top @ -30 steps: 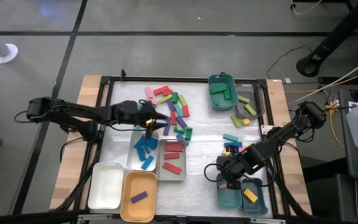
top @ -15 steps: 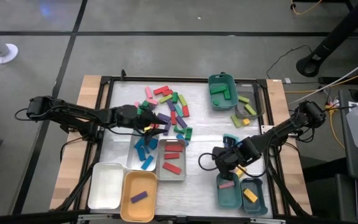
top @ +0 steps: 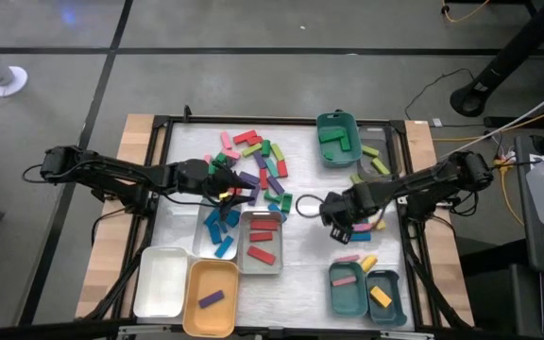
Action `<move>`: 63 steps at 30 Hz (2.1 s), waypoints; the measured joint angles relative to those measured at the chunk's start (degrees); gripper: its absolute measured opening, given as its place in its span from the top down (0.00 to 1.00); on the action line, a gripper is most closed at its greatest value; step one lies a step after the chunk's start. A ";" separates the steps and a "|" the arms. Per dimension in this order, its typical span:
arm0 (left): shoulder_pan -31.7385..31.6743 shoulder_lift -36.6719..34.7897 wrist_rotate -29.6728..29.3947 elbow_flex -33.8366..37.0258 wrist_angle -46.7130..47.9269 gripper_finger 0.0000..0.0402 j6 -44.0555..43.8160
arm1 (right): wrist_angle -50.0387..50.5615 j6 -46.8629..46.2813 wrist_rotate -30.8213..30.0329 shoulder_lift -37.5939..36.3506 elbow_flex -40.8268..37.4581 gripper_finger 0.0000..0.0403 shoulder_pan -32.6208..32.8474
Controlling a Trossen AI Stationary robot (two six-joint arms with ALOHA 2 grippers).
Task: Sort blocks
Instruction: Put the yellow block into the dark blue bin
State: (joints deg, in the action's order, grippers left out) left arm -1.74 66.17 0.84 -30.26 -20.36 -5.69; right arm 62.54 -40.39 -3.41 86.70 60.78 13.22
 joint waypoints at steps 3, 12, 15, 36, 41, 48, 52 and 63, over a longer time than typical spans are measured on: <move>0.00 0.00 0.00 0.00 0.02 0.61 -0.02 | -3.09 0.20 4.42 0.01 -2.60 0.41 -2.56; 0.00 0.00 -0.01 0.00 0.05 0.61 -0.04 | -7.14 3.99 13.16 0.02 -6.59 0.41 -4.22; 0.00 0.00 -0.02 0.00 0.06 0.61 -0.05 | -7.76 5.06 14.45 0.02 -6.61 0.41 -4.18; -0.09 0.02 -0.04 0.02 0.89 0.61 -0.07 | -12.65 6.26 12.50 5.09 -9.13 0.44 -4.20; -0.09 0.02 -0.09 0.02 0.92 0.61 -0.05 | -13.10 6.49 14.22 5.10 -9.10 0.61 -4.20; -0.09 0.02 -0.09 0.02 0.90 0.61 0.39 | -13.09 6.44 23.08 5.33 -9.02 0.70 -4.19; -0.09 0.02 -0.09 0.02 0.91 0.61 0.42 | -12.28 7.67 28.81 5.35 -7.12 0.70 -4.18; -0.09 0.02 -0.07 0.02 0.87 0.61 0.20 | 3.23 8.72 31.49 5.29 5.51 0.70 -2.38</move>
State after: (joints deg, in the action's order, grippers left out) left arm -1.83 66.19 0.78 -30.24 -19.49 -5.50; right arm 65.77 -31.67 28.07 91.98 66.29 10.84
